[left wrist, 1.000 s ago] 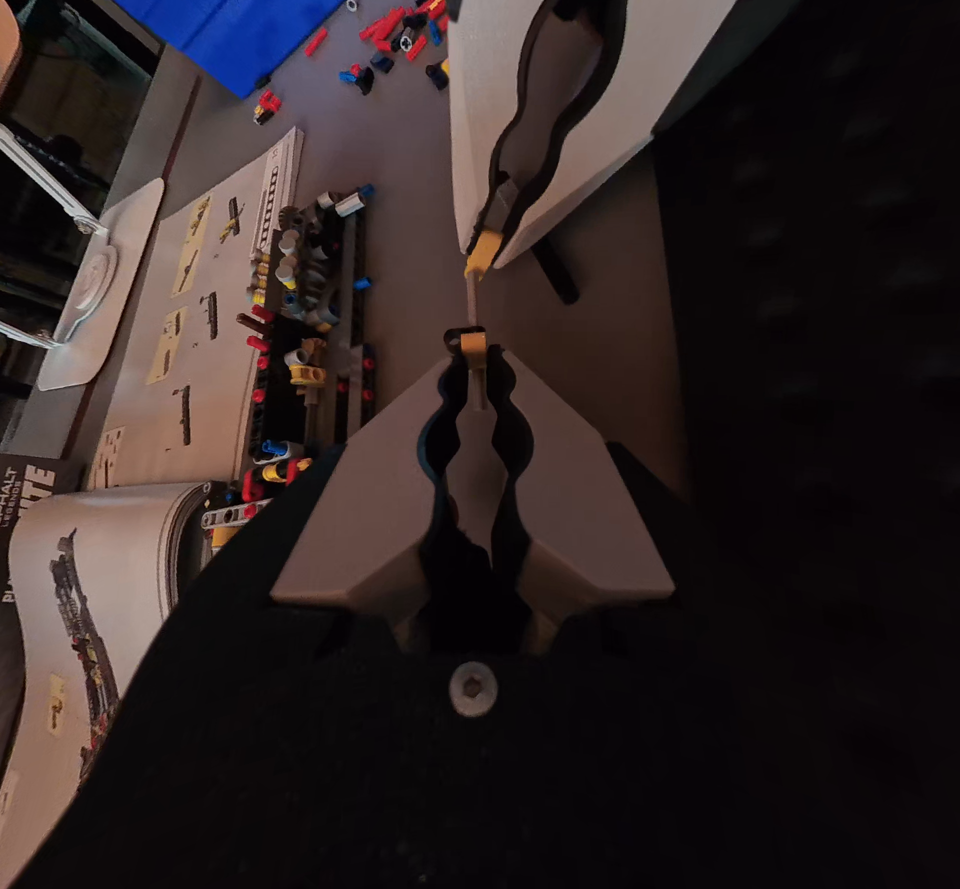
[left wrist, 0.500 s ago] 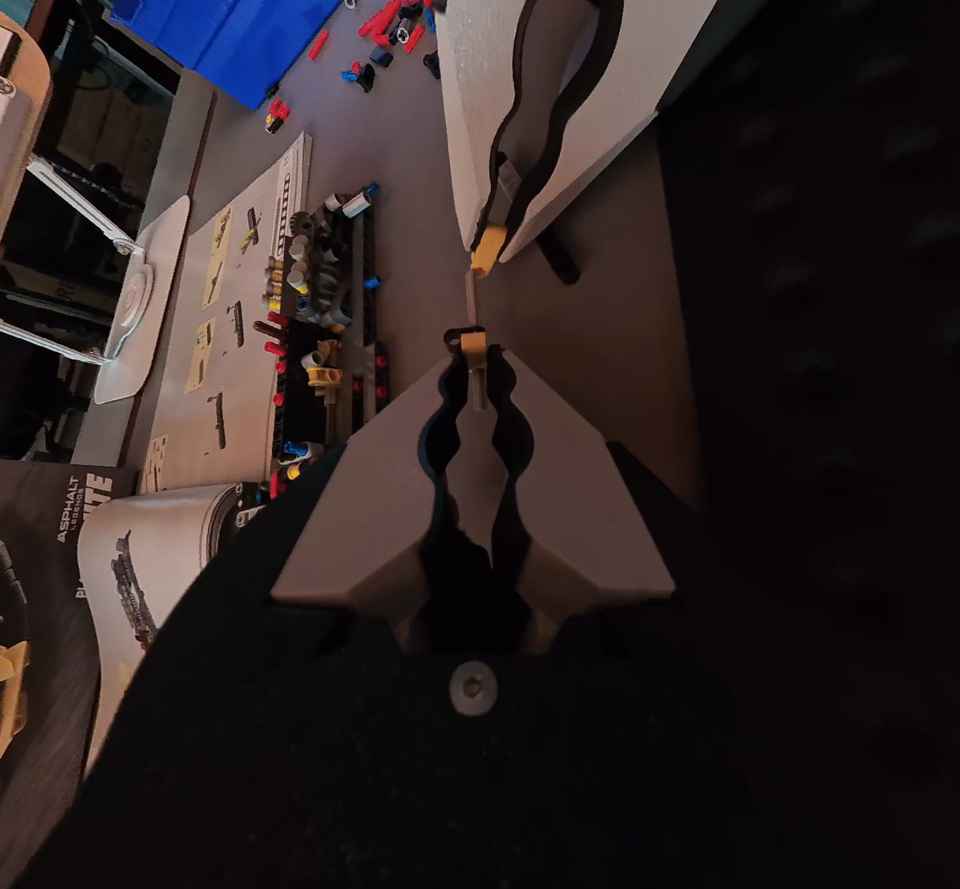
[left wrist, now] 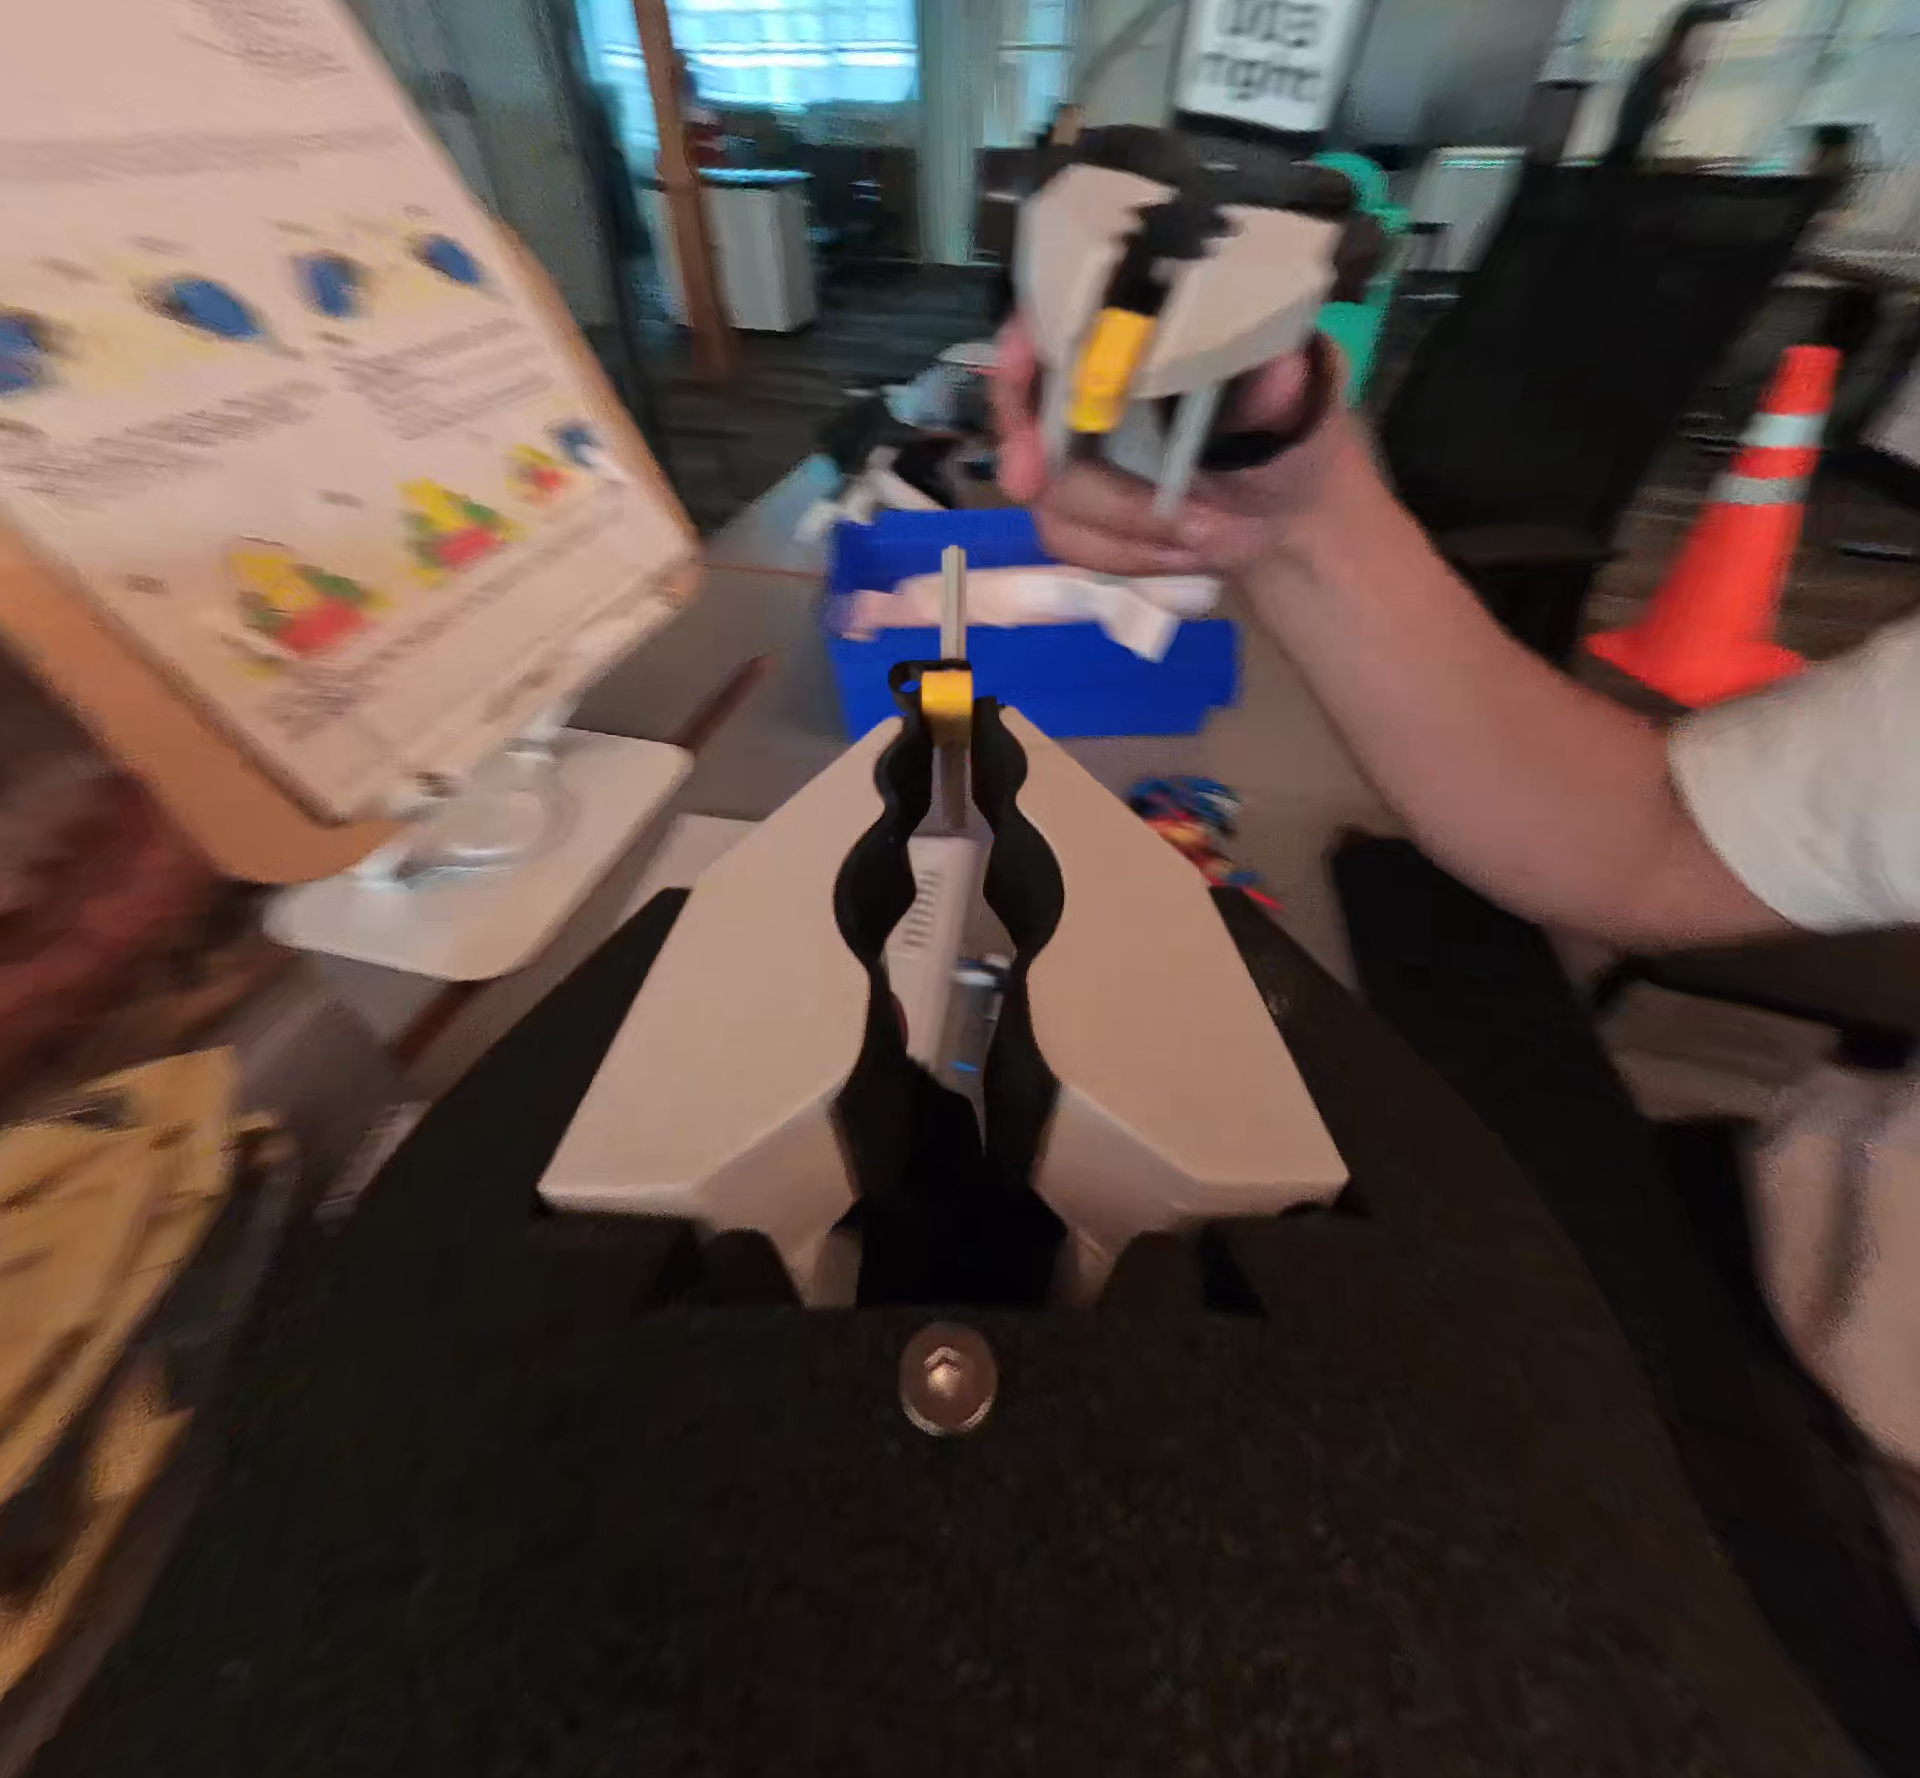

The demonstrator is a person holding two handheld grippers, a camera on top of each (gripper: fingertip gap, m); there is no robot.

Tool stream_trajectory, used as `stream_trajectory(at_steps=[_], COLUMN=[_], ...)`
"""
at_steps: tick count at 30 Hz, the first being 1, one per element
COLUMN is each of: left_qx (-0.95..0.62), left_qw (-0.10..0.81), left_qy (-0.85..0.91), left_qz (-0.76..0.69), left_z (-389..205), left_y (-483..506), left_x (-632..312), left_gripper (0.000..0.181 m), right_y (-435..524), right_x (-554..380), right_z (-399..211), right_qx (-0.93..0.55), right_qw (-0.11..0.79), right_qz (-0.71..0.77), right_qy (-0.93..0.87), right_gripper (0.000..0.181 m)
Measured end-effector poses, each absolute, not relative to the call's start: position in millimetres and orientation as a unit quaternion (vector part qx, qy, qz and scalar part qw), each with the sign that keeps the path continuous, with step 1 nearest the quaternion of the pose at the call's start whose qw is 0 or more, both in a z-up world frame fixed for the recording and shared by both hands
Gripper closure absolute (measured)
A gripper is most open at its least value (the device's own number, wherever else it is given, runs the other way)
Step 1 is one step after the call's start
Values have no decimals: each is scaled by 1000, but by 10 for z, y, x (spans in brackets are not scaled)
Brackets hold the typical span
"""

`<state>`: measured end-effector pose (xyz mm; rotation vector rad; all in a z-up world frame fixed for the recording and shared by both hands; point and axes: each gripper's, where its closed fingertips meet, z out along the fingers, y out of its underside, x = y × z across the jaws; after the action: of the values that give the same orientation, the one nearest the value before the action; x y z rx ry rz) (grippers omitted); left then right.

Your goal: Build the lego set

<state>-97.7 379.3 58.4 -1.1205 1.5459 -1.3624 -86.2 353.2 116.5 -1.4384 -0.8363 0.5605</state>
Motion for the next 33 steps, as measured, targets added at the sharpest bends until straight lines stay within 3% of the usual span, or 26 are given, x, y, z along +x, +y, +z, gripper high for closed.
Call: stream_trajectory(at_steps=[2, 5, 10, 14, 19, 33], left_qx=[-438, -385, -452, -435, -461, -484], left_qw=[420, 375, 435, 449, 485, 510], left_qy=[552, 539, 490, 551, 616, 598], left_qz=[-572, -649, -605, -553, -416, -385], left_z=[895, 1073, 971, 903, 663, 700], left_y=[3986, 3814, 4147, 3934, 3893, 3839], left_x=[-942, -974, -824, -809, -720, -625], left_gripper=[175, 176, 175, 176, 176, 175], right_y=[3632, 3789, 3869, 3915, 3813, 3766], right_x=[-816, -761, -698, -654, -686, -678], right_z=[1429, 1379, 1095, 688, 790, 789], right_qx=[-585, -583, -639, -711, -704, -704], right_qw=[693, 700, 657, 593, 596, 589], right_qz=[266, 312, 275, 121, 110, 56], right_qy=[-326, -270, -291, -358, -370, -394], right_gripper=[174, 174, 174, 174, 174, 174])
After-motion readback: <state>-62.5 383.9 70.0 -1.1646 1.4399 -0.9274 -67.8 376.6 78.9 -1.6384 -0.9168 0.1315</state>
